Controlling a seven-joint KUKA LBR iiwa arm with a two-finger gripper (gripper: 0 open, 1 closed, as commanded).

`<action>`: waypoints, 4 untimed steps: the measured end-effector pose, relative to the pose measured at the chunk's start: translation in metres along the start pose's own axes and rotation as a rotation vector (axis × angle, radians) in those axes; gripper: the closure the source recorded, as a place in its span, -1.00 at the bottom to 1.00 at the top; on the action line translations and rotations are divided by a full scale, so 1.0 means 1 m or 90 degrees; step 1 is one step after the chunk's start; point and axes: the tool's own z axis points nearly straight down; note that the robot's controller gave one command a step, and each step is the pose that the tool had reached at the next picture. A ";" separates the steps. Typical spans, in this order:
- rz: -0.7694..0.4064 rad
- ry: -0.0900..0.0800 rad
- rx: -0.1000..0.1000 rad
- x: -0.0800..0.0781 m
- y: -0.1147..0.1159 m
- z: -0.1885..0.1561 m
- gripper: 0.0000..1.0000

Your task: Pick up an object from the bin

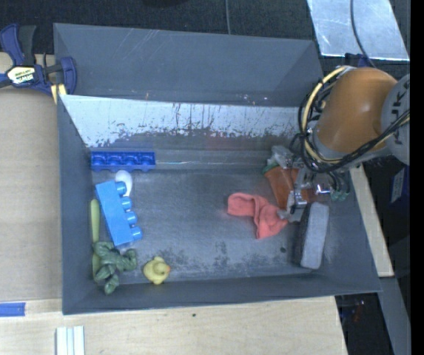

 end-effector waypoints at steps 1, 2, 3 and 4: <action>0.007 0.003 -0.001 -0.003 0.005 -0.008 1.00; 0.007 0.003 -0.001 -0.003 0.005 -0.008 1.00; -0.188 -0.015 -0.019 -0.002 -0.008 0.002 1.00; -0.199 -0.010 -0.007 -0.003 -0.002 -0.003 1.00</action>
Offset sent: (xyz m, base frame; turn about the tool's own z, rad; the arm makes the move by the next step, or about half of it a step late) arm 0.0000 0.0000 0.0000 0.0000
